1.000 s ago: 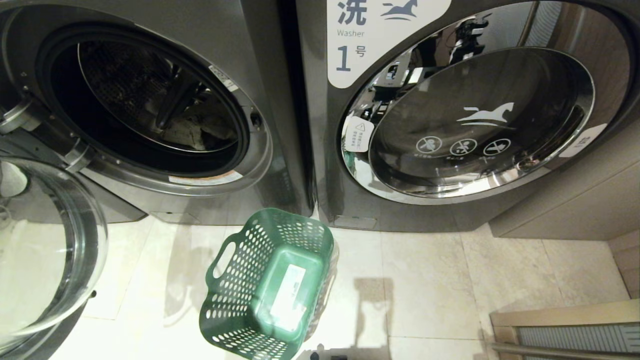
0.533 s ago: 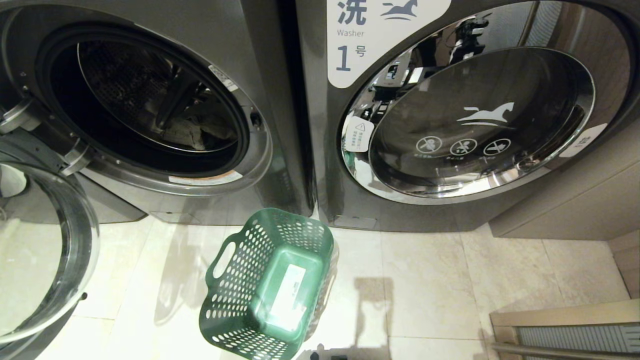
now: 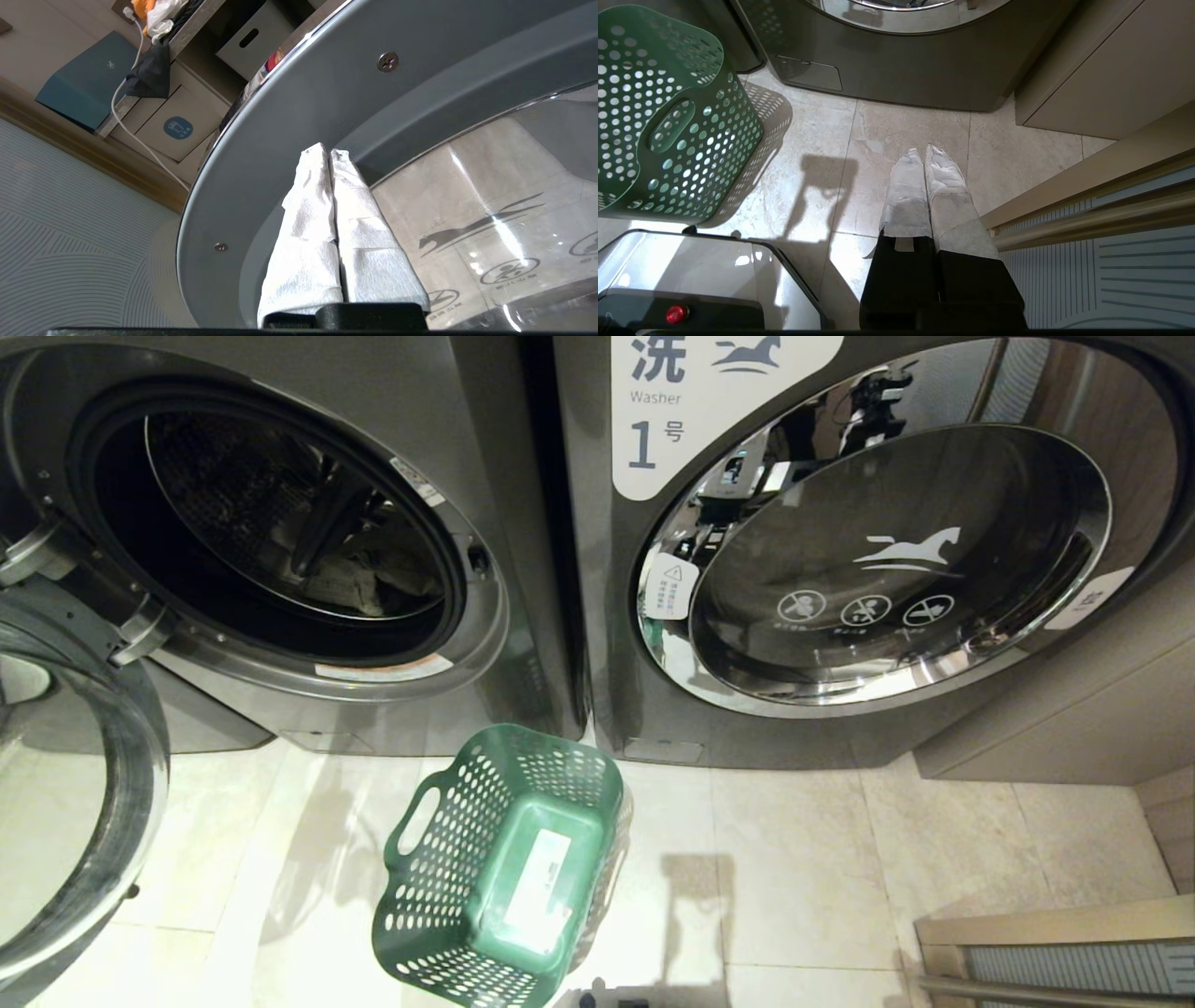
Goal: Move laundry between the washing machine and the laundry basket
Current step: Open the lid of the washing machine
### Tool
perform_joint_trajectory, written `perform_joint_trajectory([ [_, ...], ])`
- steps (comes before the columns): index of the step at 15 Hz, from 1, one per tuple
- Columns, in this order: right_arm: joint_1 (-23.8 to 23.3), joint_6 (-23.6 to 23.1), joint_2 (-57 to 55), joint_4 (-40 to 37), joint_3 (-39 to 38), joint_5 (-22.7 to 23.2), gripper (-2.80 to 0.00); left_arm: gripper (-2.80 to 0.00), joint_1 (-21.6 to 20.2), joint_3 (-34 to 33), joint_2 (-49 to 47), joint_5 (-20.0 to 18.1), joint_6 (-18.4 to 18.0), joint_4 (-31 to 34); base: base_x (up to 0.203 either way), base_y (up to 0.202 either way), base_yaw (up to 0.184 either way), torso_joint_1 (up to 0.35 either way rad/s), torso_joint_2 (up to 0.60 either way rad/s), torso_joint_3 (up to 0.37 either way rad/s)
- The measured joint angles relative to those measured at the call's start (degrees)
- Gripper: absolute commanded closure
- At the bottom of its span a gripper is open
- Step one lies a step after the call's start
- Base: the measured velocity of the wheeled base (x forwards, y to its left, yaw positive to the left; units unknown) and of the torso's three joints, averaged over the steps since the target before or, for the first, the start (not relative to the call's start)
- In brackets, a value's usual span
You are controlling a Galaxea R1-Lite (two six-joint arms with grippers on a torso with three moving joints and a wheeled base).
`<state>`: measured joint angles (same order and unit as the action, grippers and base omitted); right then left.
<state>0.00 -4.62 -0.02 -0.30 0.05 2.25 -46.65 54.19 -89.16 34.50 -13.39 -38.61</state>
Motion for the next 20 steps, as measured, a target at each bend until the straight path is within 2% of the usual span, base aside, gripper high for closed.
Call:
perform_joint_trajectory([
  [3, 0.00, 0.00, 0.00, -0.02, 0.00, 0.01, 0.00, 0.00, 0.57, -0.48, 1.58, -0.60, 0.04, 0.25, 0.000, 0.000, 0.000, 0.000, 0.00, 0.000],
  [5, 0.00, 0.00, 0.00, -0.02, 0.00, -0.01, 0.00, 0.00, 1.77, -2.11, 5.14, -2.99, -0.22, 0.63, 0.000, 0.000, 0.000, 0.000, 0.00, 0.000],
  [7, 0.00, 0.00, 0.00, -0.02, 0.00, 0.00, 0.00, 0.00, 3.89, -3.79, 9.50, -4.40, -0.29, 1.87, 0.000, 0.000, 0.000, 0.000, 0.00, 0.000],
  [8, 0.00, 0.00, 0.00, -0.02, 0.00, 0.01, 0.00, 0.00, 6.24, -4.65, 11.88, -4.71, -0.17, 2.68, 0.000, 0.000, 0.000, 0.000, 0.00, 0.000],
  [10, 0.00, 0.00, 0.00, 0.00, 0.00, 0.01, 0.00, 0.00, 13.37, -6.48, 15.94, -5.29, 0.11, 3.41, 0.000, 0.000, 0.000, 0.000, 0.00, 0.000],
  [14, 0.00, 0.00, 0.00, 0.01, -0.02, 0.01, 0.00, 0.00, 34.90, -13.80, 21.36, -5.46, 0.51, 4.17, 0.000, 0.000, 0.000, 0.000, 0.00, 0.000],
  [16, 0.00, 0.00, 0.00, -0.02, -0.02, 0.01, 0.00, 0.00, 43.43, -20.26, 22.89, -4.98, 1.37, 4.41, 0.000, 0.000, 0.000, 0.000, 0.00, 0.000],
  [17, 0.00, 0.00, 0.00, 0.01, -0.02, 0.01, 0.00, 0.00, 45.69, -22.56, 23.49, -4.18, 1.71, 4.42, 0.000, 0.000, 0.000, 0.000, 0.00, 0.000],
  [20, 0.00, 0.00, 0.00, -0.02, 0.00, 0.01, 0.00, 0.00, 48.74, -26.52, 25.41, -1.02, 1.87, 4.09, 0.000, 0.000, 0.000, 0.000, 0.00, 0.000],
])
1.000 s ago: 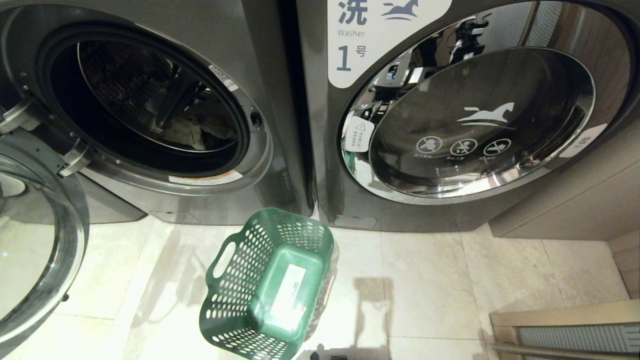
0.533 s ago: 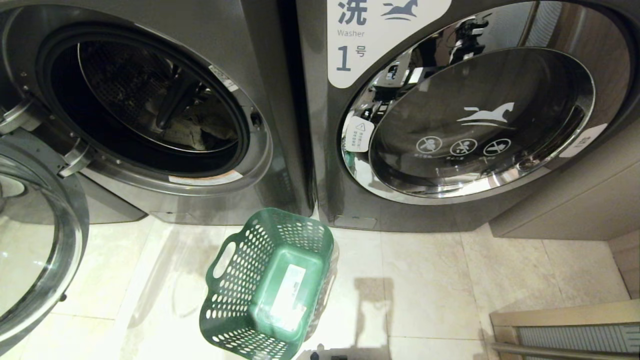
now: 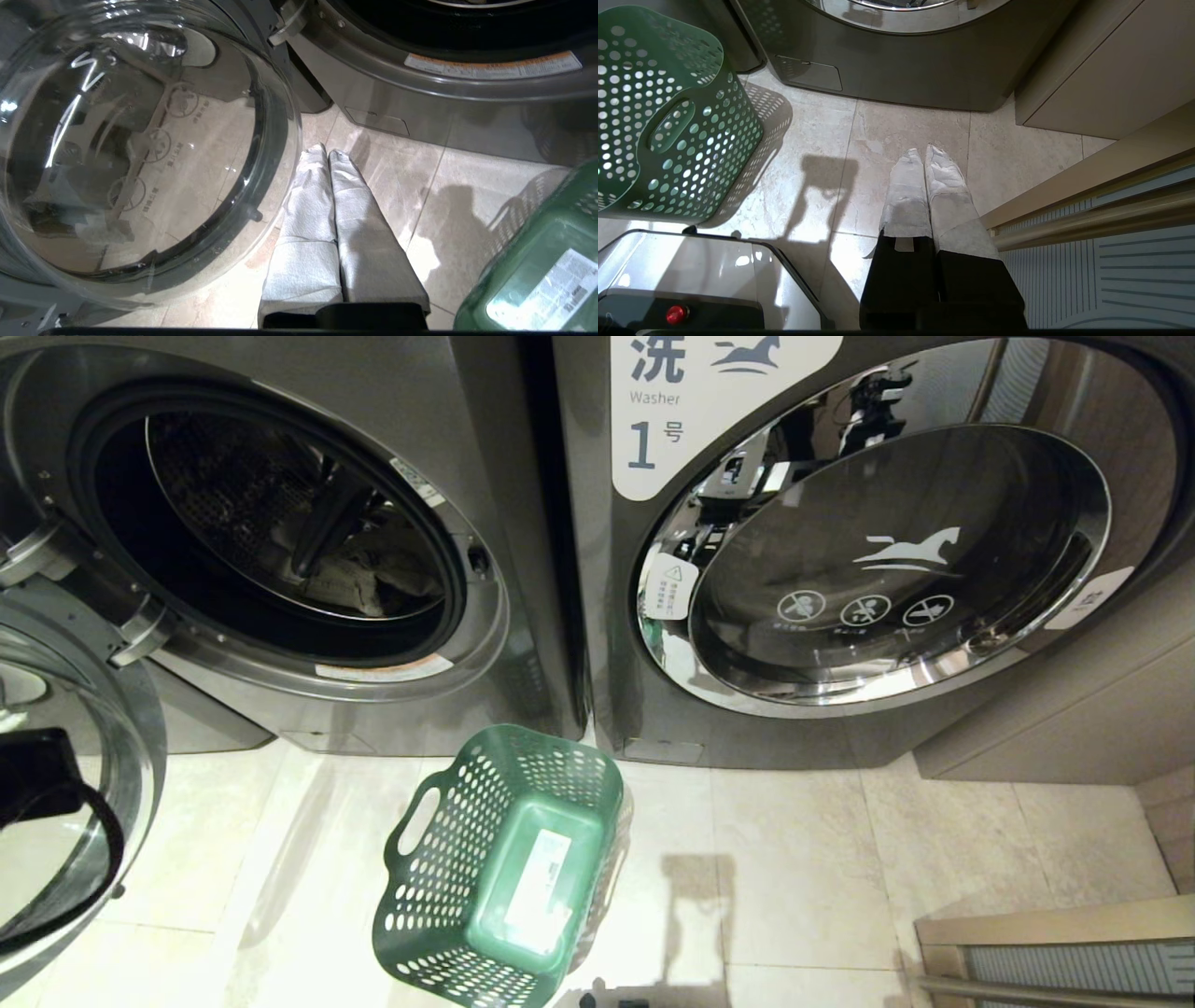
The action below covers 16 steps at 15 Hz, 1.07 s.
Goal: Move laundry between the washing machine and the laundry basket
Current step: Open the lid of the washing machine, then pick a cloth and place it into the basket
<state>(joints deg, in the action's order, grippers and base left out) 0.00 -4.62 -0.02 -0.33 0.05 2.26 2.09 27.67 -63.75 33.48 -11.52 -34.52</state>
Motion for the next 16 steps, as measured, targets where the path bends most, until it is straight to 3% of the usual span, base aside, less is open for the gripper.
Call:
perform_joint_trajectory([
  [3, -0.02, 0.00, 0.00, 0.03, 0.00, -0.01, 0.00, 0.00, 3.27, -5.91, 3.31, -0.57, 0.23, 0.25, 0.000, 0.000, 0.000, 0.000, 0.00, 0.000],
  [5, 0.00, 0.00, 0.00, 0.00, 0.00, 0.00, 0.00, 0.00, 3.99, -11.21, 6.02, -5.64, 0.97, 2.58, 0.000, 0.000, 0.000, 0.000, 0.00, 0.000],
  [7, 0.00, 0.00, 0.00, 0.00, 0.00, -0.02, 0.00, 0.00, 3.53, -15.53, 8.43, -12.80, 3.94, 7.14, 0.000, 0.000, 0.000, 0.000, 0.00, 0.000],
  [11, 0.00, 0.00, 0.00, 0.02, 0.00, 0.00, 0.00, 0.00, -0.98, -21.15, 16.00, -25.87, 6.53, 18.97, 0.000, 0.000, 0.000, 0.000, 0.00, 0.000],
  [16, 0.00, 0.00, 0.00, 0.02, 0.00, 0.00, 0.00, 0.00, -2.88, -26.65, 29.78, -31.80, 6.45, 30.12, 0.000, 0.000, 0.000, 0.000, 0.00, 0.000],
])
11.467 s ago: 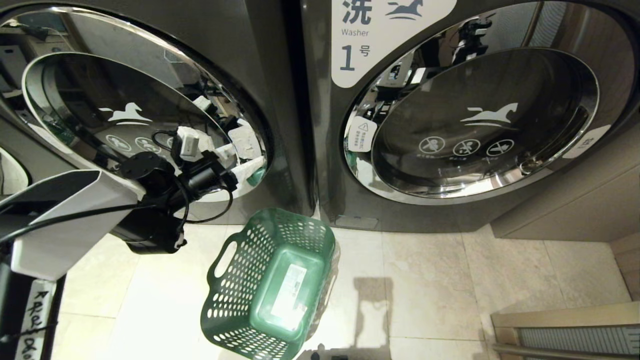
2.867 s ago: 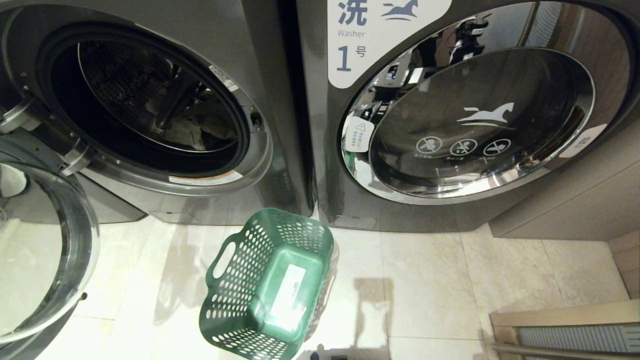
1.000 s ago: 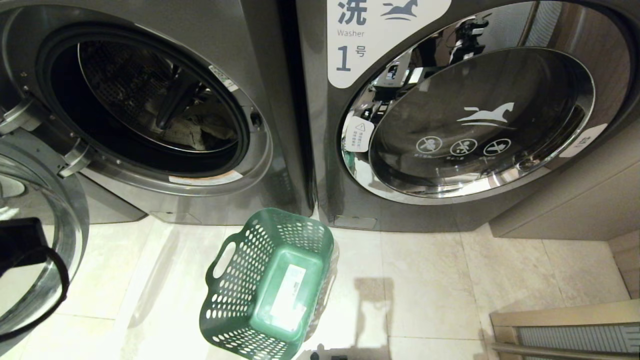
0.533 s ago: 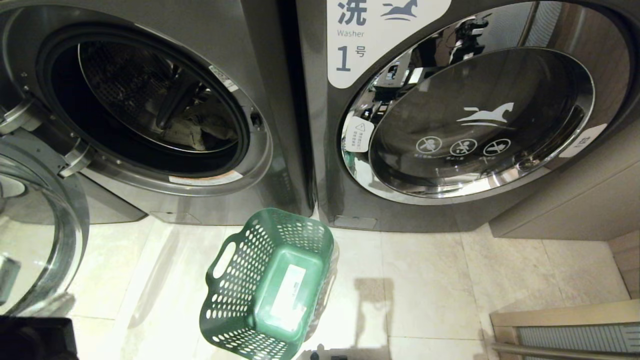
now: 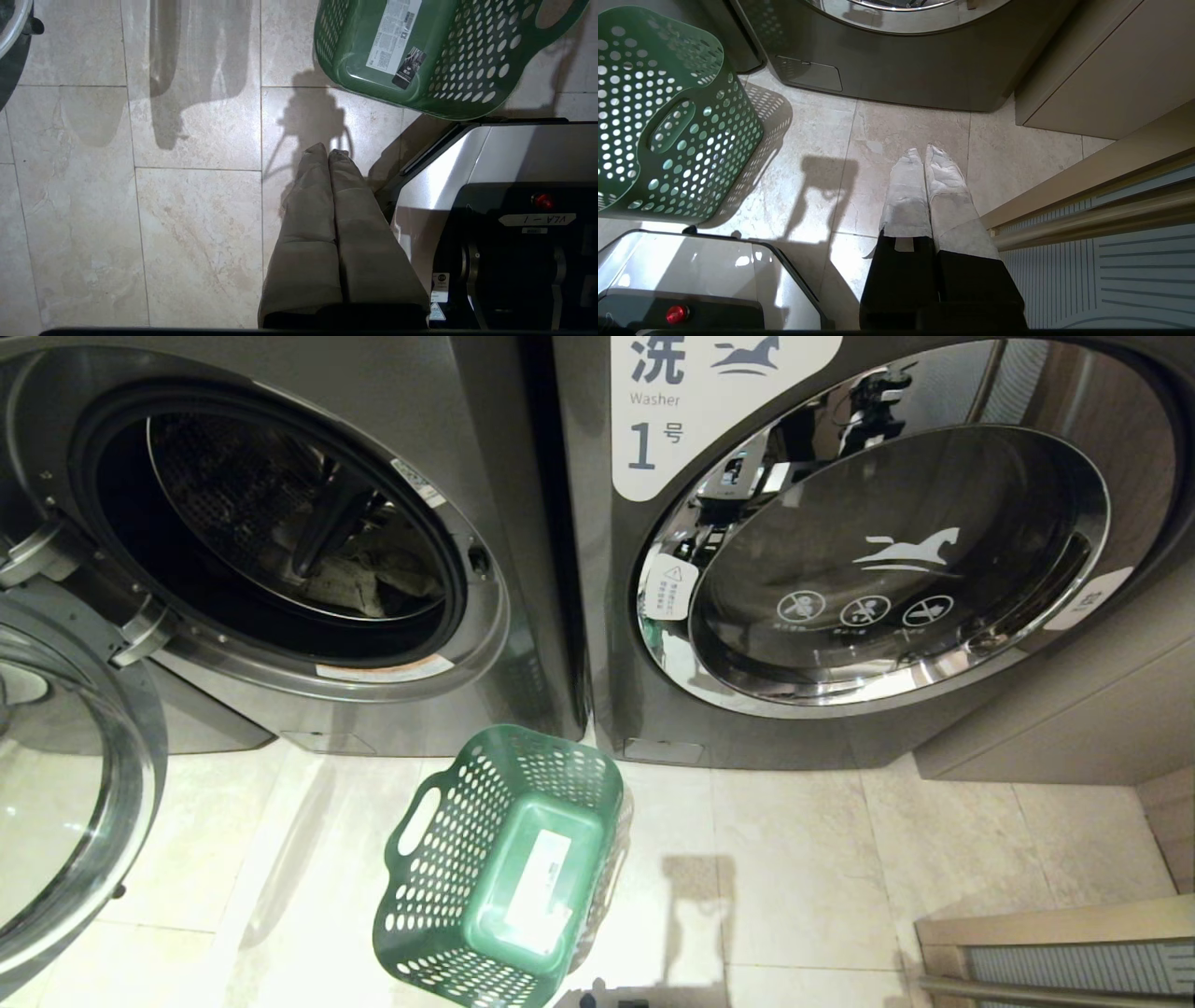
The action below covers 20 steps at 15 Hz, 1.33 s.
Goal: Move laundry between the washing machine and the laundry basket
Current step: Pick a cloth and place it into the basket
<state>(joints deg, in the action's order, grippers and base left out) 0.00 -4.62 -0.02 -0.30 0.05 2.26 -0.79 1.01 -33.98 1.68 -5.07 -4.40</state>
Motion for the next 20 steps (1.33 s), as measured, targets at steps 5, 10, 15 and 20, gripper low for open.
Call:
perform_joint_trajectory([
  [5, 0.00, 0.00, 0.00, 0.00, -0.02, 0.00, 0.00, 0.00, -0.78, -0.61, 13.53, -1.17, -0.88, 1.07, 0.000, 0.000, 0.000, 0.000, 0.00, 0.000],
  [10, 0.00, -0.01, 0.00, 0.00, -0.02, 0.00, 0.00, 0.00, 0.39, -0.79, 26.53, -2.59, -3.21, 1.18, 0.000, 0.000, 0.000, 0.000, 0.00, 0.000],
  [15, 0.00, 0.00, 0.00, 0.00, 0.00, -0.02, 0.00, 0.00, 0.77, -0.99, 33.13, -3.06, -0.48, 2.81, 0.000, 0.000, 0.000, 0.000, 0.00, 0.000],
  [20, 0.00, 0.00, 0.00, 0.00, 0.00, 0.00, 0.00, 0.00, 0.72, -1.01, 33.98, -1.90, 3.84, 4.49, 0.000, 0.000, 0.000, 0.000, 0.00, 0.000],
])
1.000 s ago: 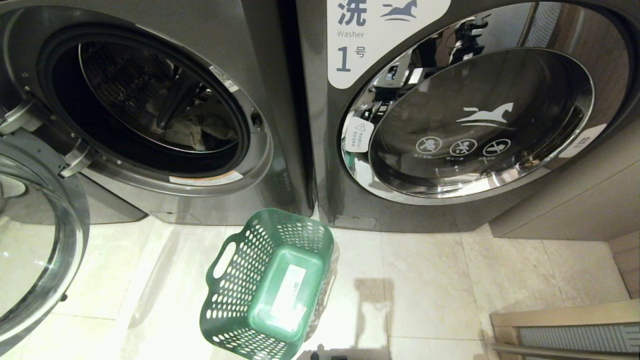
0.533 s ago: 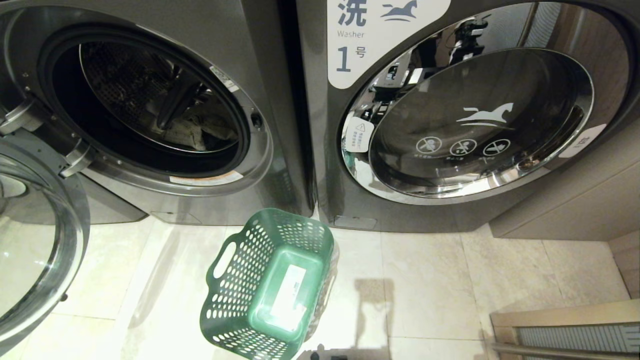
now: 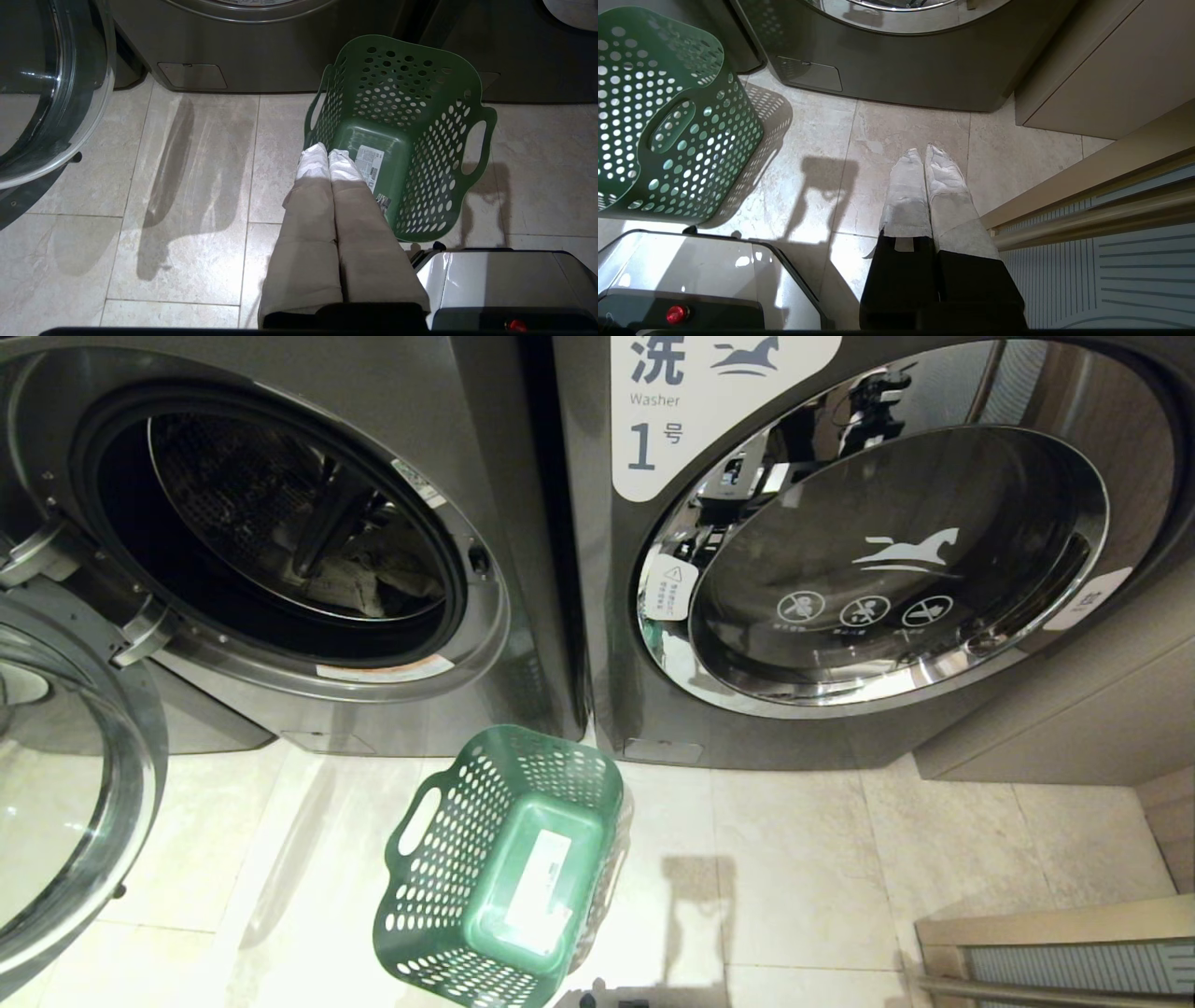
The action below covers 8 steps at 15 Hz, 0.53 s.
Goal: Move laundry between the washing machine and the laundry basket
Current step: Pick a cloth and place it into the basket
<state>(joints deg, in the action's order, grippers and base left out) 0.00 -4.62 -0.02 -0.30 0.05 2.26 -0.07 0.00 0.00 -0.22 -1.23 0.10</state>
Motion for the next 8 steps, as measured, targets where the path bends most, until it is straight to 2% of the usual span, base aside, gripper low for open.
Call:
perform_joint_trajectory([
  [8, 0.00, -0.42, 0.00, 0.01, 0.00, 0.05, 0.00, 0.00, 0.02, 0.00, 0.10, 0.20, 0.35, -0.07, 0.000, 0.000, 0.000, 0.000, 0.00, 0.000],
])
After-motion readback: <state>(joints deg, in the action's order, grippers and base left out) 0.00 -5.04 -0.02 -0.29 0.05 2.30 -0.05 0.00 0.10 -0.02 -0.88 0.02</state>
